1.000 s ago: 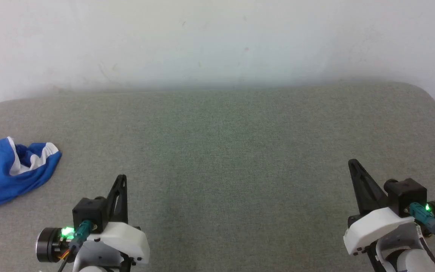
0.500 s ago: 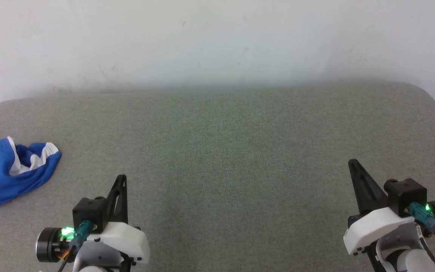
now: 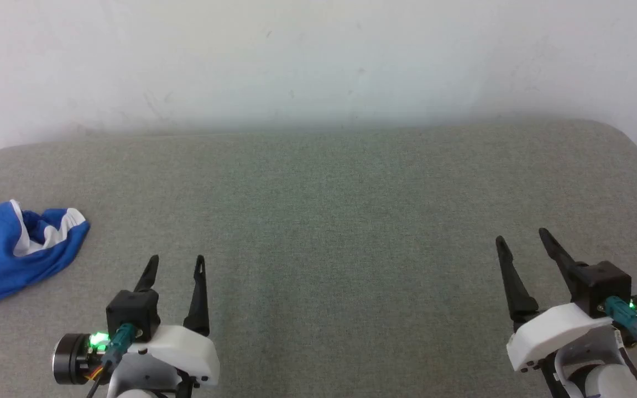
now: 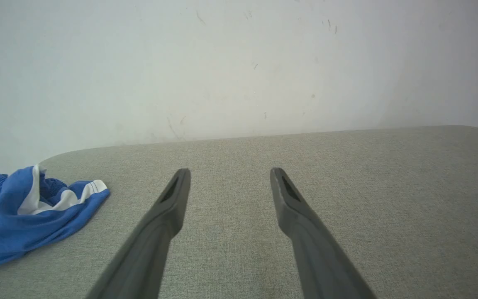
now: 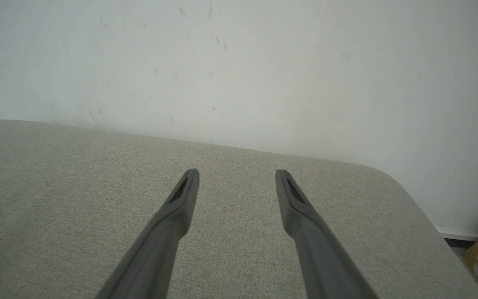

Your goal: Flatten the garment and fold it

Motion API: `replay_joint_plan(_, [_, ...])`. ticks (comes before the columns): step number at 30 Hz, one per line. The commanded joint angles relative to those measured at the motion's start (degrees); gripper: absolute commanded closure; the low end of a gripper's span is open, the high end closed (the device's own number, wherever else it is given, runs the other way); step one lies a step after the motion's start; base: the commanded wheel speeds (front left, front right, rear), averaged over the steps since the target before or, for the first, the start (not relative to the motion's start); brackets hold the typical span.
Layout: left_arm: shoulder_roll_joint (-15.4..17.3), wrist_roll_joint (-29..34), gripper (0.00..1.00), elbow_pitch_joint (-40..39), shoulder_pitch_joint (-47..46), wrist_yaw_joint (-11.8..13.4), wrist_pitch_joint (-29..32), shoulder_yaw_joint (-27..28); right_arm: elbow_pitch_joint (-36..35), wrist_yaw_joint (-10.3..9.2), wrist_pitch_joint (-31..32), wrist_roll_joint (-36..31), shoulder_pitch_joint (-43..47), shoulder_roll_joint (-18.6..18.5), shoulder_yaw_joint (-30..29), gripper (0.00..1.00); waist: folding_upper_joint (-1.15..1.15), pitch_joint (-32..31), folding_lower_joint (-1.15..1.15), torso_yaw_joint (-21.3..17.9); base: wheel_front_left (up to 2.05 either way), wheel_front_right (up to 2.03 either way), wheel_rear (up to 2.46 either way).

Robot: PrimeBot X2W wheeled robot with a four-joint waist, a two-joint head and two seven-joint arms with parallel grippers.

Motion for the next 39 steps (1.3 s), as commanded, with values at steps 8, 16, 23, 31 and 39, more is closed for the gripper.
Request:
replay_joint_plan(8, [0.1, 0.2, 0.00, -0.1, -0.4, 1.9, -1.5, -0.9, -0.6, -0.01, -1.4, 1.9, 0.1, 0.0, -1.5, 0.00, -0.01, 0.3, 0.00, 0.3, 0.00, 0.00, 0.00])
replay_joint_plan(16, [0.3, 0.2, 0.00, -0.2, -0.9, 3.4, -2.4, -1.8, -0.9, -0.02, -2.4, 2.7, 0.1, 0.1, -2.7, 0.00, -0.01, 0.8, 0.00, 1.8, 0.00, 0.00, 0.00])
replay_joint_plan(23, [0.4, 0.1, 0.00, -0.4, -1.2, 5.0, -3.3, -2.3, -1.2, -0.03, -3.2, 3.2, -0.1, 0.1, -3.5, 0.00, -0.01, 1.4, 0.00, 4.0, 0.00, 0.00, 0.00])
replay_joint_plan(31, [0.6, 0.1, 0.00, -0.6, -1.4, 6.7, -4.2, -3.0, -1.6, -0.04, -4.2, 3.7, -0.1, 0.1, -4.5, 0.00, -0.01, 2.0, 0.00, 7.2, 0.00, 0.00, 0.00])
replay_joint_plan(39, [0.6, 0.0, 0.00, -1.1, -1.7, 8.5, -5.2, -3.5, -2.1, -0.04, -5.1, 4.2, 0.0, 0.1, -5.4, 0.00, -0.01, 2.6, 0.00, 10.7, 0.00, 0.00, 0.00])
